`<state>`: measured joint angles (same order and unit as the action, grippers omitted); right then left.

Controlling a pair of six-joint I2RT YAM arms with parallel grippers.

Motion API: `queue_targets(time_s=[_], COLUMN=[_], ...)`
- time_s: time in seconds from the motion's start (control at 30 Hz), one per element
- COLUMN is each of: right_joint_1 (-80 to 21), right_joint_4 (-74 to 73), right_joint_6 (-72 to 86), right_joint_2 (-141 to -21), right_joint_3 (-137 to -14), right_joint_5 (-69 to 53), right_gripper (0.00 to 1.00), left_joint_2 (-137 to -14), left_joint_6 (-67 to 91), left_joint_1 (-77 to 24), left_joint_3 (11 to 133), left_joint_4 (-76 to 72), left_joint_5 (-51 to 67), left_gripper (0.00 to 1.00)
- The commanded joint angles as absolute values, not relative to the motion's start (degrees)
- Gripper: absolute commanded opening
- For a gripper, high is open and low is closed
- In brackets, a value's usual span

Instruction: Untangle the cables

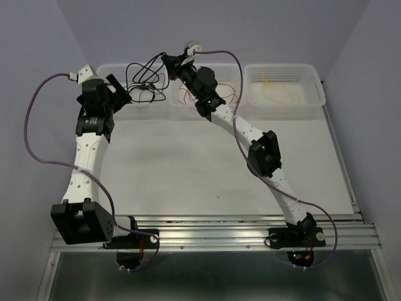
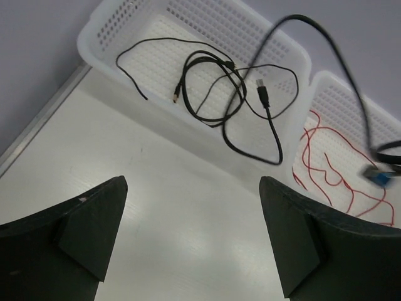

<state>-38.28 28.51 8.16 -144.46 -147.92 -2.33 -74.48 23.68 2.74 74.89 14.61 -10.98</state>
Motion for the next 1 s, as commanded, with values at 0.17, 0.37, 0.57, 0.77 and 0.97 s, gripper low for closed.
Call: queue_targets(time_s=[0.17, 0.37, 0.57, 0.77, 0.97], right_joint_1=[-40.25, -40.25, -40.25, -40.25, -40.25], right_joint_4=[32.09, 30.67, 30.23, 27.95, 25.93], right_joint_6=[4.92, 6.32, 8.87, 7.04, 3.61], right_joint_2=[-135.00, -134.21, -133.16, -132.72, -129.91], right_joint_3=[-143.70, -141.95, -141.68, -141.77, -135.46], right_joint_5=[1.94, 0.71, -3.51, -5.01, -1.24], right_gripper=[0.01, 0.01, 0.01, 0.01, 0.03], left_joint_2=[-70.84, -72.94, -82.51, -89.38, -89.12], left_joint_6=[23.29, 16.55, 7.74, 9.40, 14.32], left_joint_1=[2.72, 2.72, 2.72, 2.72, 2.72], left_joint_3=[73.74, 74.53, 83.13, 91.83, 93.42], left_joint_4=[-6.22, -12.65, -8.89, -9.66, -13.71], left_joint_5=[22.46, 29.70, 33.05, 42.44, 38.95], left_gripper=[0.99, 0.99, 0.99, 0.29, 0.00])
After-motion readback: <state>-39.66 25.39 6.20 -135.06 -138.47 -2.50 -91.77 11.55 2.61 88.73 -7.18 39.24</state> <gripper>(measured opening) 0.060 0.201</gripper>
